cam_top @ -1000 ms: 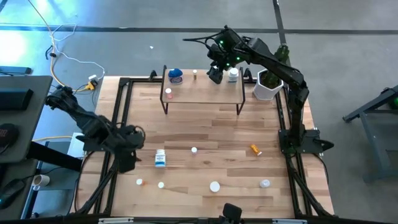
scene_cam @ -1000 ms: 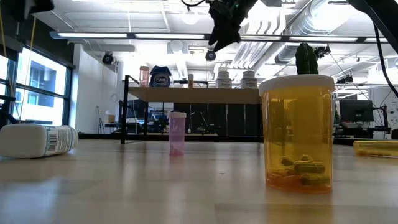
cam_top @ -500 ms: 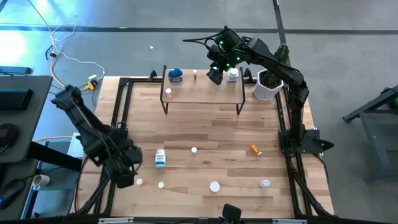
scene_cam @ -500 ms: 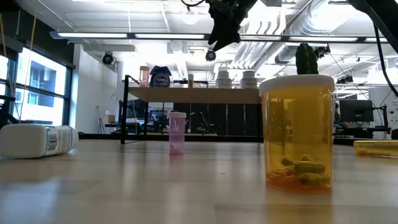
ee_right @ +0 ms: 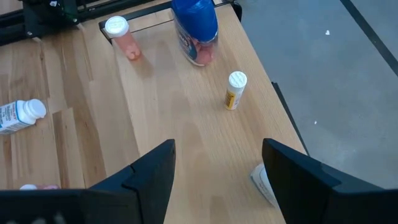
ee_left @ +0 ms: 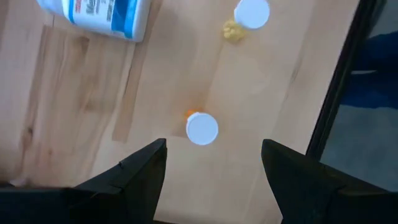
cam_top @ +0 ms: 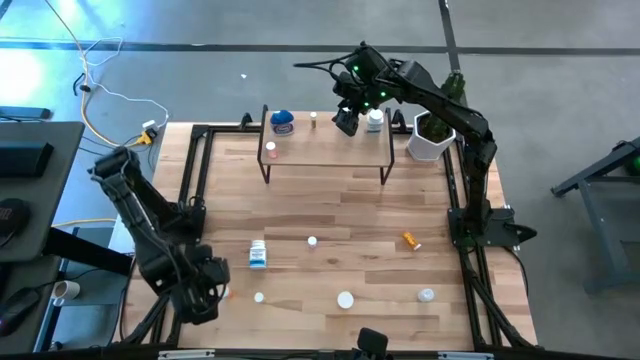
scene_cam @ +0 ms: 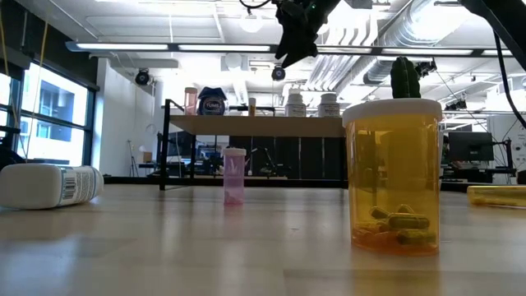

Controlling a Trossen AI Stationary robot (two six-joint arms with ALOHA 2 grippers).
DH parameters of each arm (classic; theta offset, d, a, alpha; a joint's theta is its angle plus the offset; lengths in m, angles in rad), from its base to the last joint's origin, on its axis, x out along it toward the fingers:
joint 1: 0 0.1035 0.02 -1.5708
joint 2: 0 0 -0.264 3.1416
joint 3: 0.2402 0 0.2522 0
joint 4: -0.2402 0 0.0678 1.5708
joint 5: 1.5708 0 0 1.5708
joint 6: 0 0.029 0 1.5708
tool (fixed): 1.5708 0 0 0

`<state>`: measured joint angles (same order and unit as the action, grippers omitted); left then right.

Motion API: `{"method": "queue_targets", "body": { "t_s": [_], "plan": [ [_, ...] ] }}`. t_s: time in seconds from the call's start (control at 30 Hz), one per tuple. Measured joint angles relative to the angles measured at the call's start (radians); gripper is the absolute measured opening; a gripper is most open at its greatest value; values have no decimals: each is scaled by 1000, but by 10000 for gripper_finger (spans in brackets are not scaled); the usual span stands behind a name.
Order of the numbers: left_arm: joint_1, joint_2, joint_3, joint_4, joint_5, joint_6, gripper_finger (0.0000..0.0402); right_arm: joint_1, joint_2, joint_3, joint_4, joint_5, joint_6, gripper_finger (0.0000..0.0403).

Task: Pick and place medicine bottles onto shelf by color
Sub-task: Put the orange pill bottle on the shelf

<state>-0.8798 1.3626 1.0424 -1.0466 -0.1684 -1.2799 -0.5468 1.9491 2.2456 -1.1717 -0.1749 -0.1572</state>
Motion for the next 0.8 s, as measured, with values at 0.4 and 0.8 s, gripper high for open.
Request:
{"method": "queue_targets", "body": {
  "t_s": [0.4, 0.8],
  "plan": [
    [-40, 148, 0, 18, -35, -131, 252, 0, 0, 0, 0, 0, 0, 232],
    [-39, 240, 1, 73, -36, -176, 252, 0, 0, -1, -7, 0, 0, 232]
  ]
}}
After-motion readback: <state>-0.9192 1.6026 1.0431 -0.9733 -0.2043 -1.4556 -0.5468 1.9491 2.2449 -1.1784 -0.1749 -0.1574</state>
